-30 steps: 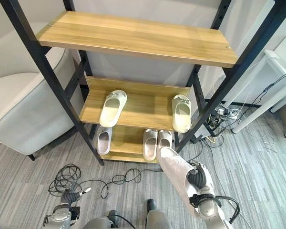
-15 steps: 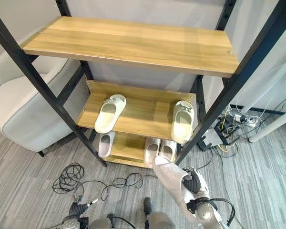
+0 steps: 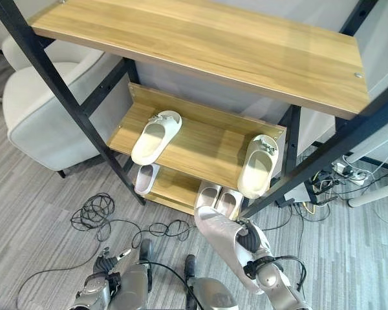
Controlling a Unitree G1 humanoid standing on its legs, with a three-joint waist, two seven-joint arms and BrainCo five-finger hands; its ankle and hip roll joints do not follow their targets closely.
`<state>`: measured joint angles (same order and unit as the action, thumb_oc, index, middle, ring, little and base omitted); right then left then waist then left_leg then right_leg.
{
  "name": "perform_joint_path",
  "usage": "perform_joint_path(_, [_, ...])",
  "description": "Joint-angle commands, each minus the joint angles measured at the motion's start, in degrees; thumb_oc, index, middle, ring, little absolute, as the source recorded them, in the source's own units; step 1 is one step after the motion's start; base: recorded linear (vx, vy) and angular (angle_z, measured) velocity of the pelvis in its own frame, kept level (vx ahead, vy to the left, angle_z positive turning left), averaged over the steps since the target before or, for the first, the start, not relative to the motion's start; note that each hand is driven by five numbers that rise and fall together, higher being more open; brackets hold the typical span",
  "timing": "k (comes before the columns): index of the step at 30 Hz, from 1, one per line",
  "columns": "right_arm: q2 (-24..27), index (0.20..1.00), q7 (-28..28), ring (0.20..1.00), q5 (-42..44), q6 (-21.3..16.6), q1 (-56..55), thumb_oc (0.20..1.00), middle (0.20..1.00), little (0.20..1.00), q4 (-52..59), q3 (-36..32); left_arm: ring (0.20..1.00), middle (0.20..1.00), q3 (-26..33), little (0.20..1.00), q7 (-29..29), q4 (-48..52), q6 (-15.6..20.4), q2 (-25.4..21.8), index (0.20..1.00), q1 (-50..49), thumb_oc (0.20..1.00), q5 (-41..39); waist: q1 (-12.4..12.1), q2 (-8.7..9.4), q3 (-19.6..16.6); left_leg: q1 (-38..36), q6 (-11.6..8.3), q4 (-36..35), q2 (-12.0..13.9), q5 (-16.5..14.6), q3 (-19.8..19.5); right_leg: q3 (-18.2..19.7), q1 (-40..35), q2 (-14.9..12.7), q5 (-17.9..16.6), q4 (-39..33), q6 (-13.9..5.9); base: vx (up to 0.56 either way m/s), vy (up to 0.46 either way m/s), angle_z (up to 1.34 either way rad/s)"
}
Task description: Arrange the slippers neatly on the shoe rack.
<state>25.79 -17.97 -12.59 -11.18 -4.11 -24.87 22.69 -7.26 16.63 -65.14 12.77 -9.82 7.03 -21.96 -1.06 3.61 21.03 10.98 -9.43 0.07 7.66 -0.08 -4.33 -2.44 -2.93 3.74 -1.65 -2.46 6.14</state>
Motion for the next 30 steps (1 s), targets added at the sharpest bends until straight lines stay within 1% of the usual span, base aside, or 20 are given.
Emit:
perform_joint_path(1, [1.0, 0.200, 0.4, 0.200, 1.0, -2.6, -4.3, 0.200, 0.200, 0.200, 4.0, -0.7, 1.000, 1.000, 0.5, 1.000, 1.9, 0.1, 1.7, -1.6, 1.000, -3.9, 1.000, -1.7, -0.2, -0.26, -3.8, 4.3, 4.19, 4.0, 0.0, 4.6, 1.1, 2.9, -4.9, -0.6, 15.9, 9.5, -7.99, 0.16, 0.108, -0.24])
perform_joint_path(3, [0.8, 0.200, 0.4, 0.200, 1.0, -2.7, -4.7, 0.200, 0.200, 0.200, 3.5, -0.7, 1.000, 1.000, 0.4, 1.000, 2.2, 0.0, 1.7, -1.7, 1.000, -4.0, 1.000, -1.1, 0.0, -0.23, -4.2, 4.1, 4.19, 4.0, -0.1, 5.2, 1.6, 2.7, -5.2, -1.1, 16.4, 9.5, -8.18, 0.18, 0.152, -0.60])
perform_joint_path(4, [0.1, 0.200, 0.8, 0.200, 2.1, -2.3, -4.1, 0.200, 0.200, 0.200, 1.2, -0.4, 1.000, 1.000, 0.3, 1.000, 2.1, -0.7, 1.5, -1.9, 1.000, -3.8, 1.000, -0.3, 0.1, 0.00, -4.6, 4.7, 4.28, 5.6, -0.3, 6.5, 2.2, 3.3, -5.2, -1.9, 16.6, 9.6, -8.58, 0.26, 0.251, -0.63])
perform_joint_path(8, [-1.4, 0.200, 1.3, 0.200, 3.7, -1.7, -2.2, 0.200, 0.200, 0.200, -4.0, 0.9, 1.000, 1.000, -0.5, 1.000, 1.9, -1.1, 1.7, -3.1, 1.000, -3.1, 1.000, 0.7, -0.3, 0.96, -5.0, 7.0, 4.66, 8.9, -1.3, 5.7, 3.6, 4.1, -4.0, -3.8, 16.5, 9.2, -9.25, 0.13, 0.143, -0.25])
perform_joint_path(9, [-1.4, 0.200, 1.3, 0.200, 3.7, -1.7, -2.2, 0.200, 0.200, 0.200, -4.0, 0.9, 1.000, 1.000, -0.5, 1.000, 1.9, -1.1, 1.7, -3.1, 1.000, -3.1, 1.000, 0.7, -0.3, 0.96, -5.0, 7.0, 4.66, 8.9, -1.3, 5.7, 3.6, 4.1, -3.9, -3.8, 16.5, 9.2, -9.25, 0.04, 0.106, -0.13])
perform_joint_path(11, [-1.8, 0.200, 0.1, 0.200, 4.1, -0.7, 1.9, 0.200, 0.200, 0.200, -9.1, 1.9, 1.000, 1.000, -1.3, 1.000, 2.2, 0.8, 2.4, -4.1, 1.000, -2.0, 1.000, 0.0, -0.9, 0.84, -4.1, 9.9, 5.03, 10.5, -2.5, 4.9, 4.1, 4.3, -1.1, -4.8, 16.2, 9.5, -9.75, -0.03, 0.108, -0.03])
perform_joint_path(14, [-2.1, 0.200, -1.8, 0.200, 4.5, 0.5, 5.8, 0.200, 0.200, 0.200, -12.6, 2.2, 1.000, 1.000, -2.2, 1.000, 2.6, 2.8, 3.3, -5.1, 1.000, -1.2, 1.000, -1.2, -1.6, 0.19, -2.7, 12.5, 5.29, 11.4, -3.5, 4.3, 4.2, 4.1, 2.4, -5.4, 15.9, 10.5, -10.03, -0.05, 0.069, 0.00])
perform_joint_path(15, [-2.1, 0.200, -1.9, 0.200, 4.5, 0.5, 5.8, 0.200, 0.200, 0.200, -12.6, 2.2, 1.000, 1.000, -2.2, 1.000, 2.6, 2.8, 3.3, -5.1, 1.000, -1.1, 1.000, -1.2, -1.6, 0.18, -2.8, 12.6, 5.29, 11.5, -3.5, 4.3, 4.1, 4.1, 2.5, -5.3, 15.9, 10.6, -10.04, -0.08, 0.073, 0.07])
perform_joint_path(16, [-2.2, 0.200, -4.2, 0.200, 4.3, 1.2, 8.8, 0.200, 0.200, 0.200, -15.4, 2.0, 1.000, 1.000, -3.0, 1.000, 3.1, 4.7, 4.0, -5.5, 1.000, -1.1, 1.000, -2.0, -2.0, -0.57, -1.7, 14.6, 5.46, 12.2, -4.1, 4.0, 4.2, 4.1, 4.7, -5.7, 15.8, 11.2, -10.17, -0.09, 0.064, 0.13])
perform_joint_path(18, [-2.3, 0.200, -6.2, 0.200, 4.4, 1.7, 12.0, 0.200, 0.200, 0.200, -18.3, 1.6, 1.000, 1.000, -3.7, 1.000, 3.3, 5.8, 4.4, -5.8, 1.000, -0.7, 1.000, -2.9, -2.3, -1.32, -0.7, 16.9, 5.58, 13.1, -4.3, 3.9, 4.0, 4.1, 8.0, -5.9, 15.6, 12.8, -10.22, -0.10, 0.059, 0.06])
perform_joint_path(19, [-2.3, 0.200, -6.2, 0.200, 4.4, 1.7, 12.1, 0.200, 0.200, 0.200, -18.4, 1.7, 1.000, 1.000, -3.7, 1.000, 3.3, 5.8, 4.4, -5.8, 1.000, -0.7, 1.000, -2.9, -2.3, -1.34, -0.8, 17.1, 5.57, 13.2, -4.3, 3.9, 4.0, 4.0, 8.3, -5.9, 15.6, 13.0, -10.21, -0.10, 0.058, 0.02])
perform_joint_path(20, [-2.3, 0.200, -7.5, 0.200, 4.8, 2.1, 15.0, 0.200, 0.200, 0.200, -20.0, 1.4, 1.000, 1.000, -4.4, 1.000, 3.3, 7.2, 4.8, -6.2, 1.000, -0.5, 1.000, -3.1, -2.7, -2.27, -0.1, 19.2, 5.71, 13.8, -4.4, 3.8, 3.8, 4.0, 11.5, -6.0, 15.7, 14.9, -10.27, -0.07, 0.049, 0.07])
perform_joint_path(25, [-1.6, 0.200, -9.9, 0.200, 4.3, 3.1, 20.2, 0.200, 0.200, 0.200, -20.7, 1.1, 1.000, 1.000, -4.7, 1.000, 3.5, 10.5, 5.5, -6.6, 1.000, -0.3, 1.000, -4.8, -3.6, -3.87, 1.3, 23.6, 5.92, 15.2, -4.8, 3.5, 3.5, 3.8, 17.8, -6.5, 16.1, 19.3, -10.68, -0.04, 0.040, 0.06])
perform_joint_path(30, [-1.4, 0.200, -12.0, 0.200, 2.3, 4.2, 23.5, 0.200, 0.200, 0.200, -20.2, 0.9, 1.000, 1.000, -3.9, 1.000, 3.9, 14.7, 6.7, -6.2, 1.000, 0.2, 1.000, -8.9, -4.1, -5.06, 2.4, 28.9, 6.34, 19.6, -5.1, 1.8, 3.2, 4.1, 23.9, -7.2, 17.8, 25.2, -10.73, -0.01, 0.022, 0.05])
